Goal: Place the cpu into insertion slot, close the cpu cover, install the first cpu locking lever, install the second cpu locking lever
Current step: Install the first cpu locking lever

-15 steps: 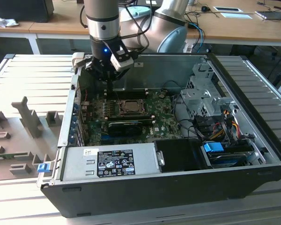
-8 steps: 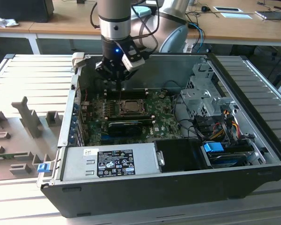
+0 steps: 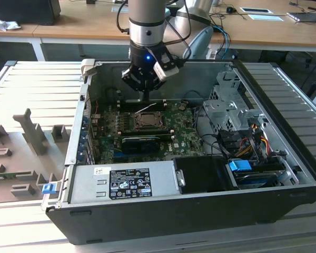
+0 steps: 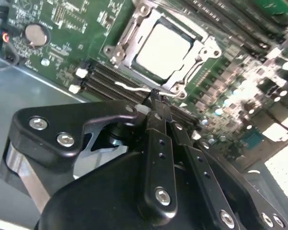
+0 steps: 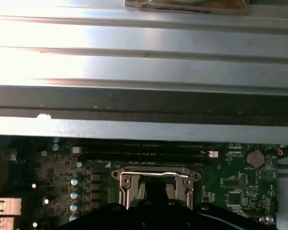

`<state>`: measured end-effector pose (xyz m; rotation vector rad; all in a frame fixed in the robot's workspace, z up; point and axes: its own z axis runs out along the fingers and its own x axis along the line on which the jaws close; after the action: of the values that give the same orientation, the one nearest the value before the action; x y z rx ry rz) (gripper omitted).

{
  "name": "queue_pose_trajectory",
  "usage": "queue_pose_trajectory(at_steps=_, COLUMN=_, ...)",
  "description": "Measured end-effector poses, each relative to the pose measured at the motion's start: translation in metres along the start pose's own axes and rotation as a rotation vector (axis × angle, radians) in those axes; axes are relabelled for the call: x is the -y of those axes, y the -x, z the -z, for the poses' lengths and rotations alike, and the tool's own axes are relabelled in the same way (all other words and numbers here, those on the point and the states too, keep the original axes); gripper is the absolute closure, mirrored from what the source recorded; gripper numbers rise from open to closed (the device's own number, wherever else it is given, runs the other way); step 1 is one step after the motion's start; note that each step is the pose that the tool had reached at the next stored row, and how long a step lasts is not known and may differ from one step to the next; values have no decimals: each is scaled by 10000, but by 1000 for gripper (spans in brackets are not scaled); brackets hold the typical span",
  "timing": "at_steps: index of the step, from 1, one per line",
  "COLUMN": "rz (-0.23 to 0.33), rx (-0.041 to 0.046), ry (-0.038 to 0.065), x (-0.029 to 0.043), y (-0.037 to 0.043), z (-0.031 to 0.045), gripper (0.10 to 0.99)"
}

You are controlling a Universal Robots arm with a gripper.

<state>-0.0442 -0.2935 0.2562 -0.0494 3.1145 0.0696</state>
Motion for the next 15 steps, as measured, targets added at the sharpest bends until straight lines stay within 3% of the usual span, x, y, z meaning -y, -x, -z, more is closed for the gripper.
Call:
queue_pose_trajectory(at_steps=3, rz=-7, rx=11, ry=353, x=1, y=5, z=-12, gripper=980)
queue_pose_trajectory(at_steps=4, rz=3, rx=14, ry=389, x=1, y=5, z=-24, gripper=980)
queue_pose_trajectory(at_steps=15, rz=113, rx=5, ry=435, x=11, y=58, z=-254, gripper=980)
